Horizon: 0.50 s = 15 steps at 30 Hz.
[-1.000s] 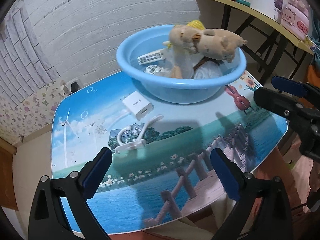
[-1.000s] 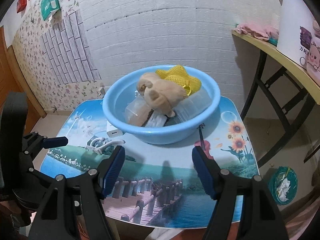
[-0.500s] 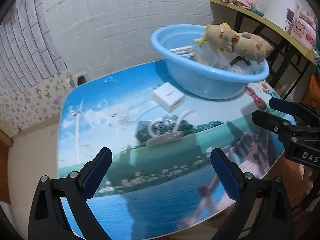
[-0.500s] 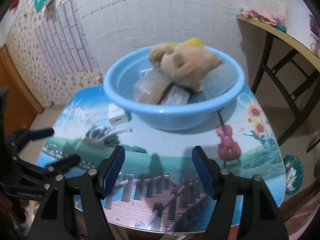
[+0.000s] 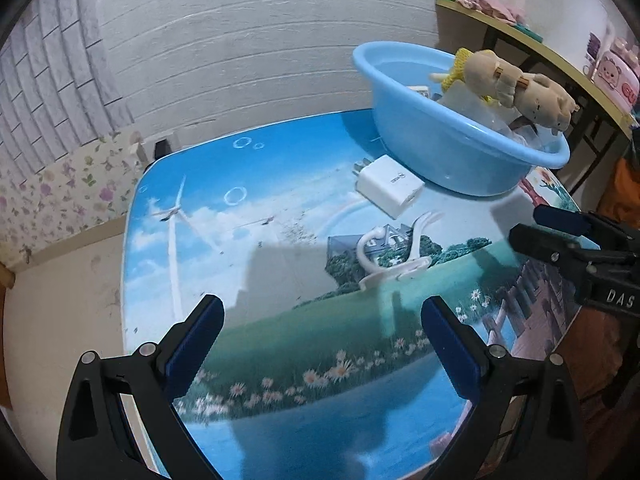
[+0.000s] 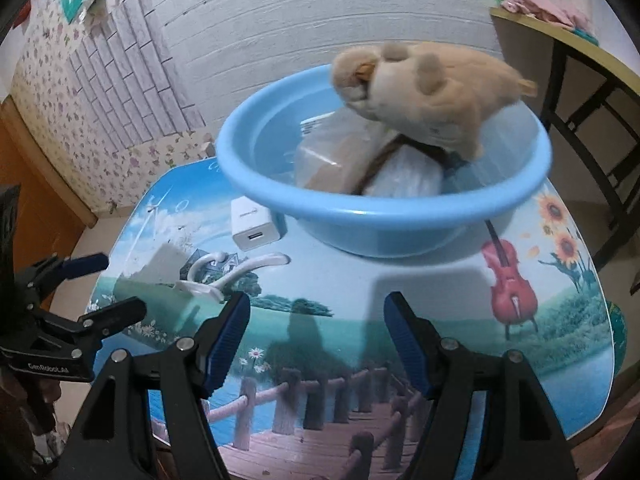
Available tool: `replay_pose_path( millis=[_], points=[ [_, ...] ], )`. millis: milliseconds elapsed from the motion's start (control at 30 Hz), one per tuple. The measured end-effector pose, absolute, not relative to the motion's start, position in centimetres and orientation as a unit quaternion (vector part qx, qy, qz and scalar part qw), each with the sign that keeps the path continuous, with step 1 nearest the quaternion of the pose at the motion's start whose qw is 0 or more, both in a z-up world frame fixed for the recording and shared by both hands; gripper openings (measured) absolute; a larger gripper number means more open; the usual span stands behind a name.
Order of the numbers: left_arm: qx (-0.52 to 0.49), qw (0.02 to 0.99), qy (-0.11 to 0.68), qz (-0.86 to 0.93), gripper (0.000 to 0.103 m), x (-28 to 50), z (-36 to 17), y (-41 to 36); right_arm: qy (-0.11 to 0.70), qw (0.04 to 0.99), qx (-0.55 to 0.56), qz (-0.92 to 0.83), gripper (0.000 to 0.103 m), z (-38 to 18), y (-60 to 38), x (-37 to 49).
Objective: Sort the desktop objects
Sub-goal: 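Move both open tools toward the white charger and white cable on the table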
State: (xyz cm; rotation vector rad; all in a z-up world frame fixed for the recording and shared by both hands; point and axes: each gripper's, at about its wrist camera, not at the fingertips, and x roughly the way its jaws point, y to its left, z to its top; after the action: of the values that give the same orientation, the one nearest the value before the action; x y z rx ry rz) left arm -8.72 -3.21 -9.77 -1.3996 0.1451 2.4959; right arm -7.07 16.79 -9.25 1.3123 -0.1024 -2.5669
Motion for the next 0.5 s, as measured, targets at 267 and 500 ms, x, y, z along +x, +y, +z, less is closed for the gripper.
replay_pose_path(
  millis=[267,500],
  points=[
    [-0.488,0.173,0.060,0.853,0.099,-10.4,-11.4,-0.2,-0.038,0.117,0.469,-0.875,0.069,-10.3,16.7,-8.0],
    [-0.502,0.187,0.041,0.843,0.099,-11.5,-12.8,0.8,-0.041,0.109,0.470,-0.875,0.069,-10.3,16.9,-8.4]
  ],
)
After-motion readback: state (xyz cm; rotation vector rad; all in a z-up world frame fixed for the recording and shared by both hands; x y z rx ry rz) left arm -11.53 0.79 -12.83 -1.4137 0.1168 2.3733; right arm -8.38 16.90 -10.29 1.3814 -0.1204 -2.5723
